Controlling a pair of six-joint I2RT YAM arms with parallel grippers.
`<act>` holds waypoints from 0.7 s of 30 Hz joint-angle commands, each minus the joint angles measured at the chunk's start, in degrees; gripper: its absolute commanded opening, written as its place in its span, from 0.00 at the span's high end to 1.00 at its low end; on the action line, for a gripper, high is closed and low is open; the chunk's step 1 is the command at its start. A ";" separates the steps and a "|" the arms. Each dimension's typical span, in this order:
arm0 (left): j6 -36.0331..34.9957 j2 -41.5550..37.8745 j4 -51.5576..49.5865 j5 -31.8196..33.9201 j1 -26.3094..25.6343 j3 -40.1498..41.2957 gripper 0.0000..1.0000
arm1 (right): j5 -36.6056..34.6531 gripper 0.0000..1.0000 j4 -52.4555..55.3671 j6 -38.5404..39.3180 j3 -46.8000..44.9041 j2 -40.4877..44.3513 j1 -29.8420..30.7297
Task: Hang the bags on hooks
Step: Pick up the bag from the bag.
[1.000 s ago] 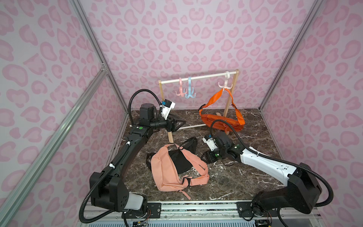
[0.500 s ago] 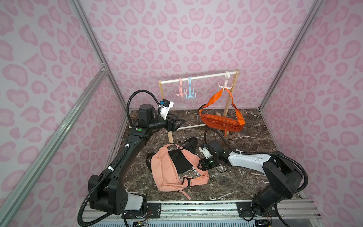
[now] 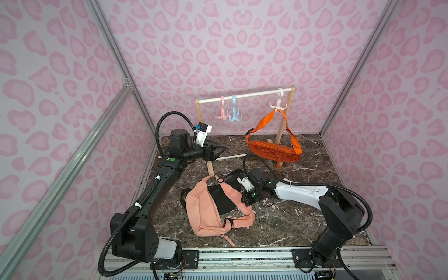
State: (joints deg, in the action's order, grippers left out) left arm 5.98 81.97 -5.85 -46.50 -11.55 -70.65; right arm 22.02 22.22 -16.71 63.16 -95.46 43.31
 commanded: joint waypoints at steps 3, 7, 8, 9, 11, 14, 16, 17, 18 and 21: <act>-3.86 3.86 -5.79 -3.89 -0.03 -4.64 0.26 | -4.14 1.00 13.96 10.68 14.49 3.83 -2.26; -8.56 6.67 -9.42 -7.77 -0.05 -6.07 0.25 | -2.97 1.00 19.40 15.08 24.37 4.23 -3.57; -10.22 7.83 -11.17 -7.99 -0.05 -7.92 0.24 | -2.29 1.00 19.81 15.79 25.56 4.32 -3.88; -12.03 8.78 -13.51 -8.14 0.00 -9.43 0.23 | -1.63 1.00 20.00 16.31 26.28 4.49 -4.21; -16.50 12.04 -20.37 -8.06 -0.04 -13.00 0.23 | -0.06 1.00 20.72 16.84 27.85 4.88 -5.08; -22.31 15.04 -28.54 -9.80 0.13 -16.31 0.24 | 1.10 1.00 20.93 17.06 29.20 5.99 -6.33; -24.05 16.20 -29.98 -11.80 0.60 -16.04 0.24 | 2.02 1.00 20.85 17.16 29.65 6.42 -6.82; -24.17 16.82 -29.84 -13.09 1.12 -15.56 0.24 | 2.60 1.00 20.83 17.15 29.91 6.48 -7.20; -24.18 17.60 -29.62 -14.30 1.51 -15.33 0.24 | 3.48 1.00 20.90 17.38 30.00 6.57 -7.49; -24.68 20.34 -29.83 -15.94 1.97 -15.28 0.24 | 5.14 1.00 20.47 18.62 29.90 7.16 -7.60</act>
State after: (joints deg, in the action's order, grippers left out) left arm -15.68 100.53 -32.88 -58.50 -9.80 -86.02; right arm 24.45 42.50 0.19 93.01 -88.71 35.94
